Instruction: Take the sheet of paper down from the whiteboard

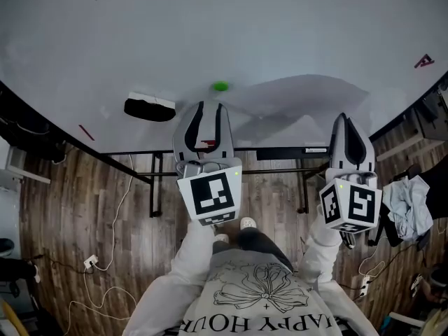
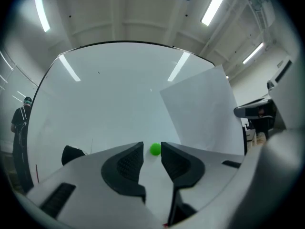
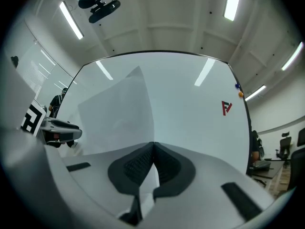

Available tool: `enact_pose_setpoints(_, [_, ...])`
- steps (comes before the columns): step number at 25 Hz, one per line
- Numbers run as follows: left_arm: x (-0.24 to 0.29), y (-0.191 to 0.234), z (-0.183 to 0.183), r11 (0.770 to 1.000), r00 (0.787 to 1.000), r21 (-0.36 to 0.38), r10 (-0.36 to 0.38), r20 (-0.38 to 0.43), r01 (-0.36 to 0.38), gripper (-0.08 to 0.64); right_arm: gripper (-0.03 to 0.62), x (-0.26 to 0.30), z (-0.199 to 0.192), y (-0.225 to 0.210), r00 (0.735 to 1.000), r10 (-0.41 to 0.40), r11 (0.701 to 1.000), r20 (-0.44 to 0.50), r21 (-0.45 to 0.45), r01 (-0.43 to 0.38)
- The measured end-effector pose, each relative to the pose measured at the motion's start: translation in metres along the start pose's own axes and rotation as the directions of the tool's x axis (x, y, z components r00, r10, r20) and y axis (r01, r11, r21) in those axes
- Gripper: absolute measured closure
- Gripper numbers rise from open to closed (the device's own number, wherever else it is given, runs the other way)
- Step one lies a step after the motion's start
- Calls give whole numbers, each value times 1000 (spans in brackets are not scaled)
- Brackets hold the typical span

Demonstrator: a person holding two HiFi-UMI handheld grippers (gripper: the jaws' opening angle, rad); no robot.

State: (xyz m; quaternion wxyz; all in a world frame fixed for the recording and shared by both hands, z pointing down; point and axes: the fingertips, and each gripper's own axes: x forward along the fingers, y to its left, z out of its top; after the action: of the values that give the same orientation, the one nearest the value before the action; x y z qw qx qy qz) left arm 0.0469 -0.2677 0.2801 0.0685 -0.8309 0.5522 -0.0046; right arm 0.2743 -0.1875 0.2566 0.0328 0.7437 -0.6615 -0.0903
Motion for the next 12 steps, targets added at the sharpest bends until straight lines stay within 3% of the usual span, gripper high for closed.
enact_pose_setpoints(5, [-21, 18, 4, 999, 999, -16, -33, 16, 33, 472, 591, -20, 10, 15, 996, -87, 996, 14, 16, 87])
enact_pose_setpoints(12, [-43, 28, 12, 998, 998, -28, -51, 36, 52, 495, 591, -39, 19, 32, 992, -123, 992, 8, -15, 123])
